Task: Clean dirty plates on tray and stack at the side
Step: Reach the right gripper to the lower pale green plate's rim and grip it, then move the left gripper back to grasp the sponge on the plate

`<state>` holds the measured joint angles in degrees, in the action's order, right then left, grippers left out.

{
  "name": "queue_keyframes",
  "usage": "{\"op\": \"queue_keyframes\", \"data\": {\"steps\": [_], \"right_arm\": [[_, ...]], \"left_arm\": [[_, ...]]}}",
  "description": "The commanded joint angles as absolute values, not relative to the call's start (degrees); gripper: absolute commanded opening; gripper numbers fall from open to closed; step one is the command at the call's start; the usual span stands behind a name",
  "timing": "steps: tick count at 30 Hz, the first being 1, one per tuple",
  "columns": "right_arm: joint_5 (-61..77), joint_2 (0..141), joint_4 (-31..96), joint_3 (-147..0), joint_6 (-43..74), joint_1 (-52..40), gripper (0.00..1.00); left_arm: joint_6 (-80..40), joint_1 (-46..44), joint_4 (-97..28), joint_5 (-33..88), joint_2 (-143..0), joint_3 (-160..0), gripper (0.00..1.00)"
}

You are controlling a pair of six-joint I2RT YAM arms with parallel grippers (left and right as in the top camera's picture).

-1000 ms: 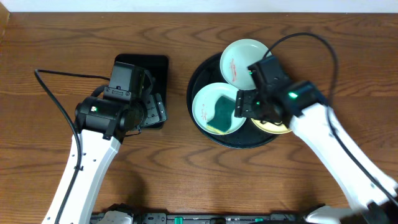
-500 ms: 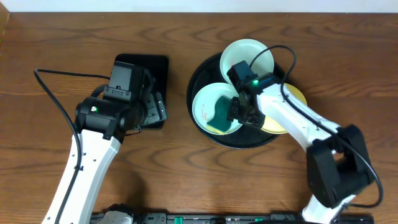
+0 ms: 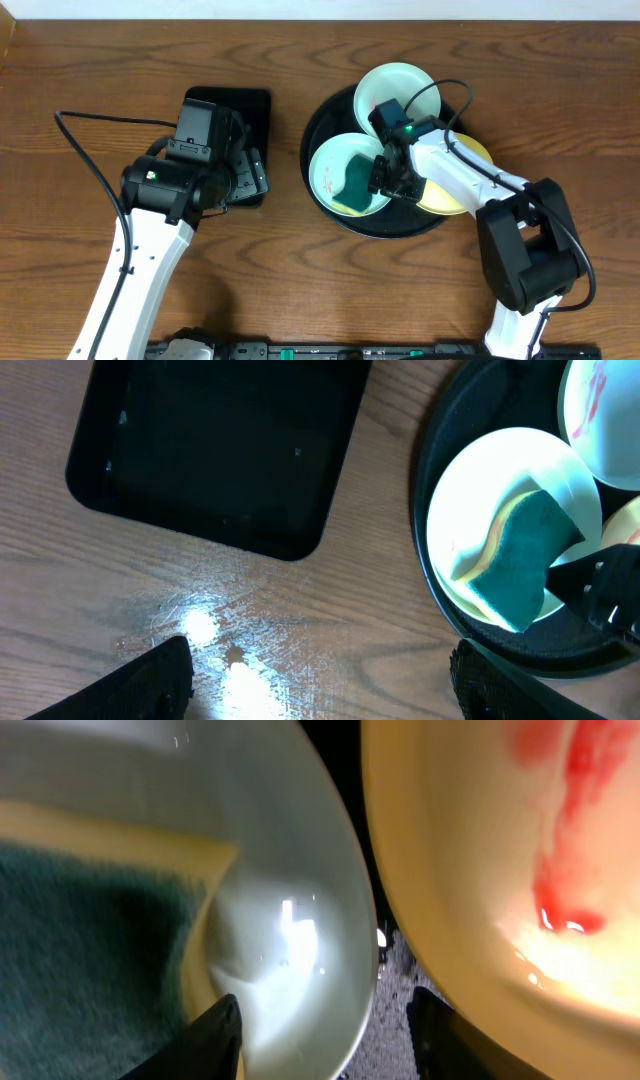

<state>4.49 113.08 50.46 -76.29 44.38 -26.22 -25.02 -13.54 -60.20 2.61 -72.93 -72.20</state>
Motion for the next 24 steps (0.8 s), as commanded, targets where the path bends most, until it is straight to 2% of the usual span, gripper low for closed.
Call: {"op": "queue_keyframes", "data": {"steps": [1,15,20,24], "right_arm": [[3.2,113.6,50.1,-76.1,43.6,-25.4,0.46],[3.0,113.6,49.9,-75.9,43.6,-25.3,0.36],[3.0,113.6,49.9,-75.9,42.9,-25.3,0.34],[3.0,113.6,49.9,-75.9,42.8,-25.4,0.24]], "left_arm": [[-24.3,-13.3,-60.4,2.3,-73.1,-72.4,0.83],[-24.1,-13.3,-60.1,7.6,-73.6,-72.4,0.83],[-20.9,-13.4,-59.9,13.5,-74.6,-72.4,0.83],[-19.9,-13.4,-59.3,15.1,-76.2,-72.4,0.83]]}}
